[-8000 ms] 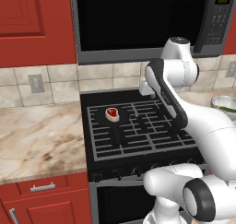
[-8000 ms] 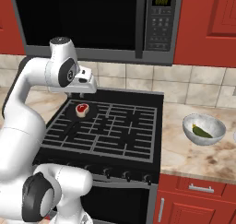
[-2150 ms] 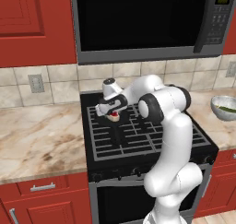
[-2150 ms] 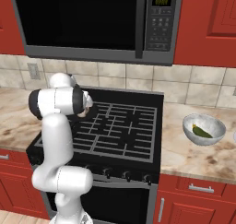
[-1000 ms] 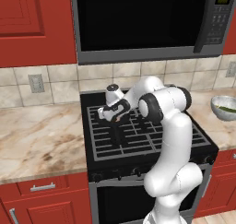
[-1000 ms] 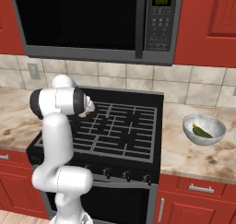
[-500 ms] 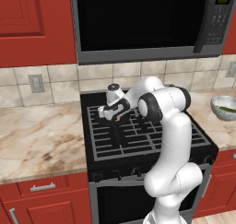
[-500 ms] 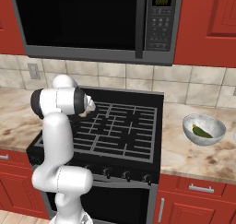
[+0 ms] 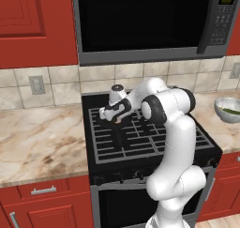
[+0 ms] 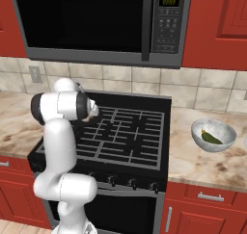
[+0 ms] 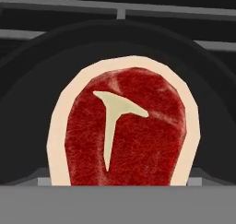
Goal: Place the steak on the plate and place the cucumber on the same plate.
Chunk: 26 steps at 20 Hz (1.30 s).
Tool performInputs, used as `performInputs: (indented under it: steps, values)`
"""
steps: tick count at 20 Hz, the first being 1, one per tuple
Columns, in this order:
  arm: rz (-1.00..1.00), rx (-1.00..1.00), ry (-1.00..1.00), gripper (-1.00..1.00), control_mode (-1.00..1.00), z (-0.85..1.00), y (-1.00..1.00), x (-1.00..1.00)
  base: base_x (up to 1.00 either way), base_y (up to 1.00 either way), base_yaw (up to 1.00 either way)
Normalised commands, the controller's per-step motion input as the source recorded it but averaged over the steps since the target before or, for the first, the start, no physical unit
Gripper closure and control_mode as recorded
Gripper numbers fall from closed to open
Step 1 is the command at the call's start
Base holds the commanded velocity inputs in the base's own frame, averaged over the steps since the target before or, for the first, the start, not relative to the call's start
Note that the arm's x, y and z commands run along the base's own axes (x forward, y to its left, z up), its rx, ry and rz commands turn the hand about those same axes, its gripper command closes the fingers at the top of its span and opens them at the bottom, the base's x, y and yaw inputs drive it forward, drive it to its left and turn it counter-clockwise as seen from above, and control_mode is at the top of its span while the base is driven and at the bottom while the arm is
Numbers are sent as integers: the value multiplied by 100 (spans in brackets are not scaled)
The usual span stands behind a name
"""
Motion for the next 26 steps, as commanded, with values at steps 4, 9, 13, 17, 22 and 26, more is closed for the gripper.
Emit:
performInputs:
  steps: [4,9,13,17,22,26]
  values:
    - [7,12,-1,100,-100,37,-11,-40,0,0,0]
    - [6,7,-6,100,-100,36,-17,-59,0,0,0]
    - [2,2,-1,100,-100,36,-19,-56,0,0,0]
    - [1,0,0,100,-100,43,-17,-48,0,0,0]
    - [2,0,0,100,-100,43,-18,-52,0,0,0]
    - [2,0,0,100,-100,39,-21,-54,0,0,0]
